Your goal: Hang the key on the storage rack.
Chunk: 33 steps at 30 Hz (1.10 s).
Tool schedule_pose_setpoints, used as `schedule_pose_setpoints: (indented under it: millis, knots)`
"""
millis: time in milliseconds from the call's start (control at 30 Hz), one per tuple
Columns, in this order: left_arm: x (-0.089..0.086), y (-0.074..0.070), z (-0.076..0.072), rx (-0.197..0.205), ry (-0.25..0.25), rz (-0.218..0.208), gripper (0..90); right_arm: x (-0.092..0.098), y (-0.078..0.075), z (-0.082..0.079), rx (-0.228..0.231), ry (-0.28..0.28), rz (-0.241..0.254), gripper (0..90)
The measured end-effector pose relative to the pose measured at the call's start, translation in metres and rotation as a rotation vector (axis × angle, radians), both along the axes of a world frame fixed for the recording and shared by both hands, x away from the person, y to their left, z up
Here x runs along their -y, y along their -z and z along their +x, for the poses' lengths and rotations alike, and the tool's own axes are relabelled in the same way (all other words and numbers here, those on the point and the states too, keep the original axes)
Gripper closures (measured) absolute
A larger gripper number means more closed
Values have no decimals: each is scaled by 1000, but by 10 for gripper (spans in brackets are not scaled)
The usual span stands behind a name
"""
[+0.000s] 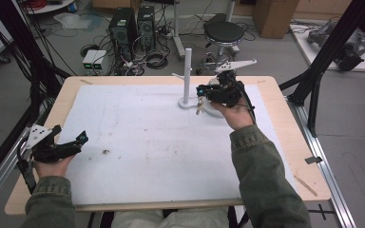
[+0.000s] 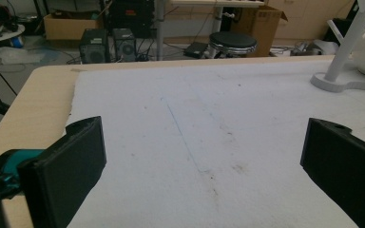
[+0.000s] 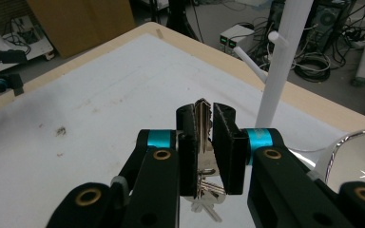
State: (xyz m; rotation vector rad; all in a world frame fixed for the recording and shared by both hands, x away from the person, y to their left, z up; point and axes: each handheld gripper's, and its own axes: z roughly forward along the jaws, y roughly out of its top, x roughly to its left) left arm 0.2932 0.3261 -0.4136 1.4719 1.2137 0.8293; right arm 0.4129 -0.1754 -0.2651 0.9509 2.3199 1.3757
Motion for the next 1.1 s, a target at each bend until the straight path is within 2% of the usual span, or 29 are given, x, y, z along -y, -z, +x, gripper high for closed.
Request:
schedule_pose_setpoints:
  millis: [267, 600, 800, 967, 1100]
  knots:
    - [0, 0, 0, -2, 0, -1, 17, -6, -8, 8, 4, -3, -10, 804]
    - [0, 0, 0, -3, 1, -2, 17, -14, -15, 22, -16, -5, -10, 804]
    - [0, 0, 0, -3, 0, -1, 17, -21, -26, 35, -12, -6, -14, 805]
    - [0, 1, 1, -6, -1, -1, 17, -25, -29, 43, -12, -8, -14, 805]
    - [0, 1, 1, -6, 2, 1, 17, -29, -30, 52, -26, 4, -41, 804]
